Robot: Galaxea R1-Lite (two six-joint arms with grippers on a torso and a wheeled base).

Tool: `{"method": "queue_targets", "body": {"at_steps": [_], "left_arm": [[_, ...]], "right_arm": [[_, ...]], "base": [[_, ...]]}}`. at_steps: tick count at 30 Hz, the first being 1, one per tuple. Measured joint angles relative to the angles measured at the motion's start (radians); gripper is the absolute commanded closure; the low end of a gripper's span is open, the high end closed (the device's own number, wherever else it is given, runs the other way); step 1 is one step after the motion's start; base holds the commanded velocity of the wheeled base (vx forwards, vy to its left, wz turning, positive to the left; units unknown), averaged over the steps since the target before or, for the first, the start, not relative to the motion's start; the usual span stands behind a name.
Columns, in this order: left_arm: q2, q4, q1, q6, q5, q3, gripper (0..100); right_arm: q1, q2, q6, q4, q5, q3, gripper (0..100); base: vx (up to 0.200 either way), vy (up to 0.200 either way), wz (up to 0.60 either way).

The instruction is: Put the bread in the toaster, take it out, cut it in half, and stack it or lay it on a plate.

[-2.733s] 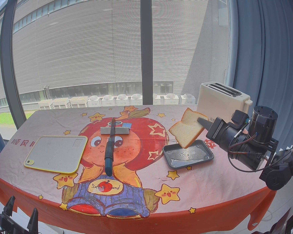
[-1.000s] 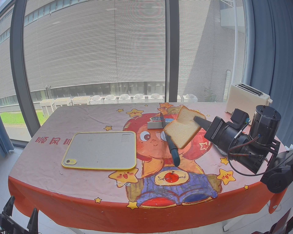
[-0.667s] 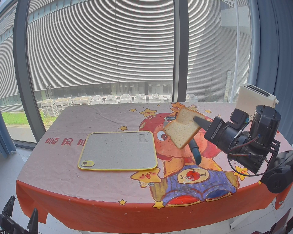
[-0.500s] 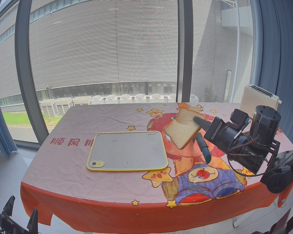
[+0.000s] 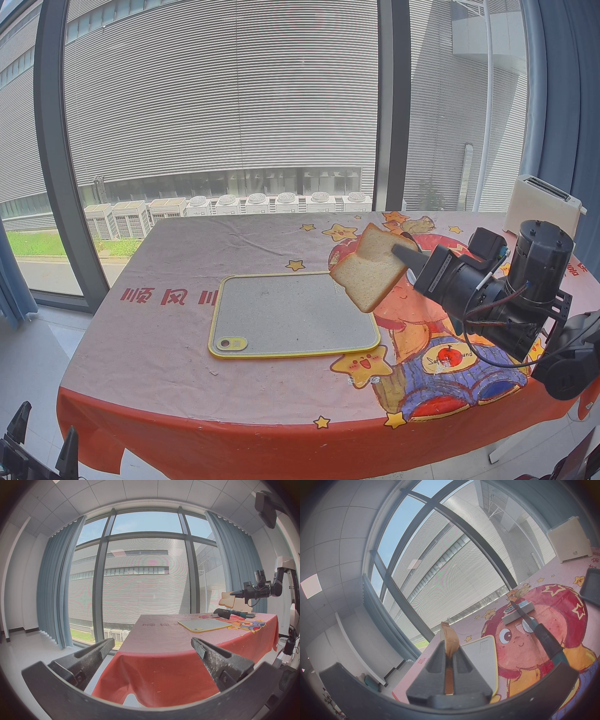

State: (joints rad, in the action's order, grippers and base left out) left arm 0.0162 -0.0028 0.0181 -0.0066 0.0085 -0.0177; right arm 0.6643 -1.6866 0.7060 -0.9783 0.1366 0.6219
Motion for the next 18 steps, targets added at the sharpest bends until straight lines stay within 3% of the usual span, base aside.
{"method": "queue_targets", "body": {"at_steps": [18], "left_arm": [[0.0,0.0,0.0,0.001,0.0,0.0,0]], "right_arm": [[0.007,-0.007,0.0,-0.001,0.0,0.004,100]], "base": [[0.0,0.0,0.0]]}}
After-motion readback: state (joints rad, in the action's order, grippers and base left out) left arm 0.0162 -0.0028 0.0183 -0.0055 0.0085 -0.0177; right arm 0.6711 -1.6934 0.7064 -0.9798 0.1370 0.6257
